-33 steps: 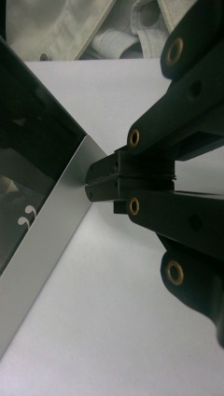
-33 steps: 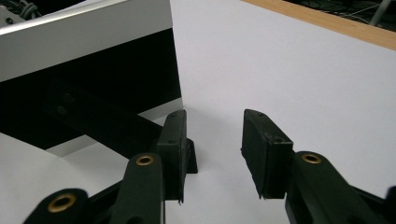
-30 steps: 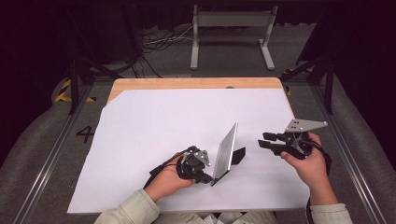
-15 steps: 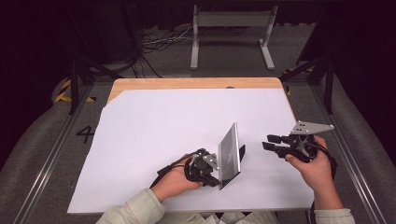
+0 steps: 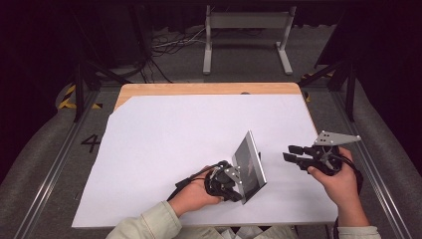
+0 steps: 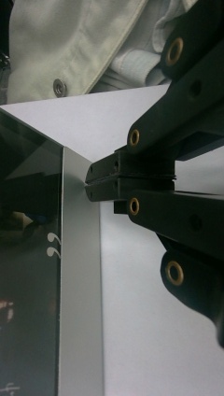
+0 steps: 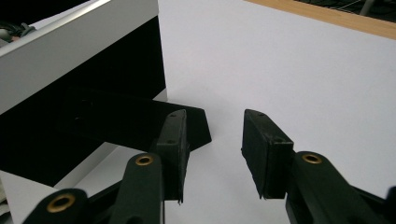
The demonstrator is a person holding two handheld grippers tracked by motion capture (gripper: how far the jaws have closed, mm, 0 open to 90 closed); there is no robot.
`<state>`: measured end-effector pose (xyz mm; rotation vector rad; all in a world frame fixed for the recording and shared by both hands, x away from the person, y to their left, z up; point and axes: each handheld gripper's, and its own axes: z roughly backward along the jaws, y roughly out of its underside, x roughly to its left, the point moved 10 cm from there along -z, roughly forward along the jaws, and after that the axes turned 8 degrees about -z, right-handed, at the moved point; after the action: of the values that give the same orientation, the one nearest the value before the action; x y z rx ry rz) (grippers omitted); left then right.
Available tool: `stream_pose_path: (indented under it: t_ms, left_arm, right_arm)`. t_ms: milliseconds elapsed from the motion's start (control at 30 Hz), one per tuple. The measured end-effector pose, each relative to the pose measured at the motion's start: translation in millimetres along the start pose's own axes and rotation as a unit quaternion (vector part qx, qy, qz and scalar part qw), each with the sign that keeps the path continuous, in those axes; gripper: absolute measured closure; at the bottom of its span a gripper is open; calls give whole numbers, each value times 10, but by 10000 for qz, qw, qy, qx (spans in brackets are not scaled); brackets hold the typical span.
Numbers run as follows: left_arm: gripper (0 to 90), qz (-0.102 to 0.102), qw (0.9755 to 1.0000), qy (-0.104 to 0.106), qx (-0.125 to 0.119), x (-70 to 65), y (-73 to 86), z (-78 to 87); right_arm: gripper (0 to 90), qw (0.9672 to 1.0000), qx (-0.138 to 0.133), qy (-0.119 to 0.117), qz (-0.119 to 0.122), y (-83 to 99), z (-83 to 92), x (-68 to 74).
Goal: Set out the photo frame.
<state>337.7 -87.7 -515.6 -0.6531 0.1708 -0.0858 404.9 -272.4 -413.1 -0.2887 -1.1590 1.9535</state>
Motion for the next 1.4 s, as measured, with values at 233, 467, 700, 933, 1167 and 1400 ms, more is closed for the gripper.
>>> stream_pose_path:
  t_ms: [233, 467, 700, 933, 1167, 1400]
  left_arm:
    - [900, 58, 9999, 4, -90, 11, -56, -48]
    - [900, 33, 9999, -53, -135, 30, -103, -85]
    - [898, -4, 9998, -78, -183, 29, -136, -111]
    - [868, 37, 9997, -132, -218, 22, -121, -41]
    - [841, 118, 9990, -281, -332, 59, -35, 159]
    - [816, 344, 9962, -617, -510, 143, 119, 423]
  right_arm:
    - [631, 10000, 50, -57, -31, -3, -39, 12]
    - [629, 10000, 44, -66, -42, -20, -58, 14]
    - [628, 10000, 36, -71, -58, -22, -47, 9]
    - [648, 9999, 39, -78, -82, -31, -32, 13]
    - [720, 9998, 134, -155, -27, -55, -31, 43]
    - [753, 9994, 176, -274, -139, -90, -15, 83]
